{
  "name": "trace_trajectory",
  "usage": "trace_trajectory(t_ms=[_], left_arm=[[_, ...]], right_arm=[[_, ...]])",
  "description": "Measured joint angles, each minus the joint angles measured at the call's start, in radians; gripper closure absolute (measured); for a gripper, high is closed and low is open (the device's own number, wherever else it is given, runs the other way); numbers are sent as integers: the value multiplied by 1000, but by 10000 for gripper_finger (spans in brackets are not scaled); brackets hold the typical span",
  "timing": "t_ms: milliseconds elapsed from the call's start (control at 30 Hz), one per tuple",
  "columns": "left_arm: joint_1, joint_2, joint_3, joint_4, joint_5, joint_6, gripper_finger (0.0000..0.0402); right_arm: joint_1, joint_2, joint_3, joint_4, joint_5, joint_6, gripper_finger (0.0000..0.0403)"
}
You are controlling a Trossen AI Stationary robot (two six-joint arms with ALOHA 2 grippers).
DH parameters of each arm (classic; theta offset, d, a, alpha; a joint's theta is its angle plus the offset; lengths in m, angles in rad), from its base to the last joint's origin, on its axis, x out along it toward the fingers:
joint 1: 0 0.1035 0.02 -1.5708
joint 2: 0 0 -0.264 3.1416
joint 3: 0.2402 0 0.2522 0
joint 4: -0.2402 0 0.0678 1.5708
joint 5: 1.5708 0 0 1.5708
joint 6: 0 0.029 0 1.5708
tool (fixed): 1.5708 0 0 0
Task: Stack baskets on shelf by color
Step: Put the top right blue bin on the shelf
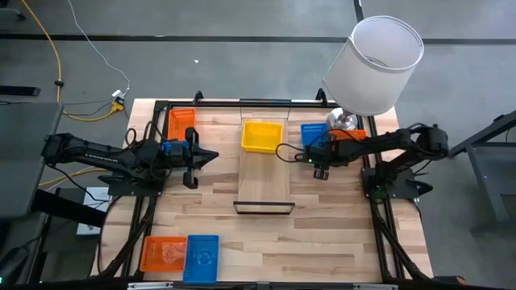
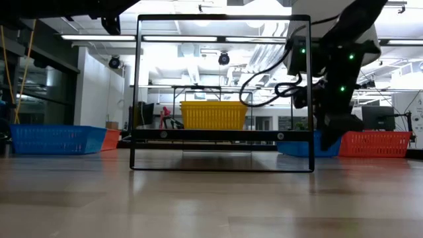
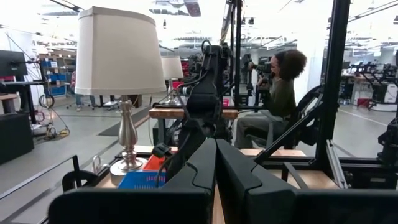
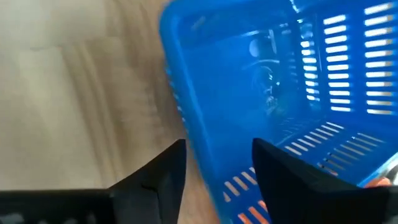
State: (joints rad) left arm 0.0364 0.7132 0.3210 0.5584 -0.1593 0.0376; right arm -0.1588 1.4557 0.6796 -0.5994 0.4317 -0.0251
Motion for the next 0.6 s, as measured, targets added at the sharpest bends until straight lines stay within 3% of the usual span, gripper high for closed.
trace_trajectory(t_ms=[100, 233, 600], left_arm=[[0, 0, 0, -10, -1, 0, 401], [0, 0, 0, -12, -1, 0, 401], [0, 0, 0, -16, -1, -7, 401]], right_arm=[[3, 3, 0, 1, 23, 3, 281], [31, -35, 0, 0, 22, 45, 385], [292, -236, 155, -59, 138, 159, 401]])
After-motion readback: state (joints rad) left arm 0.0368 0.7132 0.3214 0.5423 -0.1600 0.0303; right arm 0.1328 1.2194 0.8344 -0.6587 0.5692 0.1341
